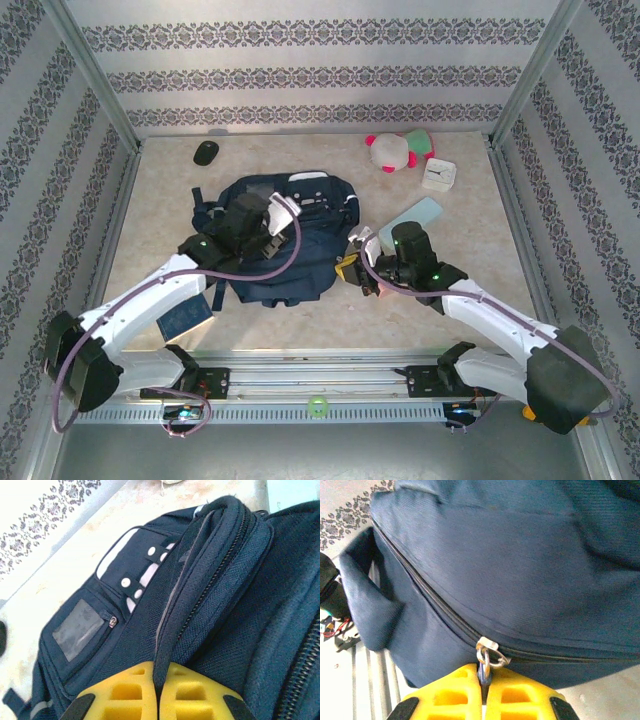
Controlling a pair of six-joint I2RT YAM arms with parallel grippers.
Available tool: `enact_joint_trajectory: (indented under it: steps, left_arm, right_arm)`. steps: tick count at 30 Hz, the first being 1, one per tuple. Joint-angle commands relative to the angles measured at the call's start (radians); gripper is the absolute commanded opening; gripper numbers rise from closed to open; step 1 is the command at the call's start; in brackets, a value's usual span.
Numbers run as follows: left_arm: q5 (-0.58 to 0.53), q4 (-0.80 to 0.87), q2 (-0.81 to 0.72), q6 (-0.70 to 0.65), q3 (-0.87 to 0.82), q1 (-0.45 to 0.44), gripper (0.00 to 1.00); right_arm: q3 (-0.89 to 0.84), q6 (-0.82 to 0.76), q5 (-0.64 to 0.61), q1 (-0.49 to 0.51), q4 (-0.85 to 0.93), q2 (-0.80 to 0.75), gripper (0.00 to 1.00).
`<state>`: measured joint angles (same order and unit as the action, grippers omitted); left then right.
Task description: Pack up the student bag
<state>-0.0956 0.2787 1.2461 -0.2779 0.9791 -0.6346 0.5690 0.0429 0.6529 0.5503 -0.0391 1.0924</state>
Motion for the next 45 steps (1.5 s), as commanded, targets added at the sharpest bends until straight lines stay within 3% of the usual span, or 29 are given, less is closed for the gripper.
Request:
enact_joint_trajectory:
  steps: [1, 6, 11, 15, 24, 30, 38, 45]
  left_arm:
    - [-0.176, -0.154, 0.058, 0.186, -0.003, -0.046, 0.00]
    - [-0.206, -0.273, 0.130, 0.283, -0.021, -0.128, 0.00]
    - [-0.242, -0.345, 0.210, 0.460, 0.002, -0.156, 0.00]
    - [-0.239, -0.409, 0.229, 0.478, -0.005, -0.187, 0.00]
    - [-0.242, -0.265, 0.063, 0.556, -0.101, -0.218, 0.00]
    - [-0.219, -0.359, 0.092, 0.579, -0.104, -0.220, 0.00]
    - [-0.403, -0.413, 0.272, 0.699, 0.069, -0.218, 0.00]
    - [-0.382, -0.417, 0.367, 0.707, 0.174, -0.208, 0.00]
  right_arm:
    - [0.019, 0.066, 0.035, 0.026, 0.048, -0.047, 0.00]
    - [0.011, 0.189, 0.020, 0.056, 0.053, -0.072, 0.00]
    - [-0.002, 0.415, -0.040, 0.086, 0.060, -0.076, 0.00]
    - [-0.012, 0.557, -0.109, 0.082, 0.093, -0.086, 0.00]
    - [0.060, 0.463, -0.035, -0.078, 0.118, -0.014, 0.00]
    - [0.181, 0.273, -0.066, -0.126, 0.237, 0.071, 0.00]
    - [0.177, 0.311, -0.100, -0.014, 0.282, 0.012, 0.00]
    - [0.145, 0.452, -0.113, 0.098, 0.214, 0.006, 0.00]
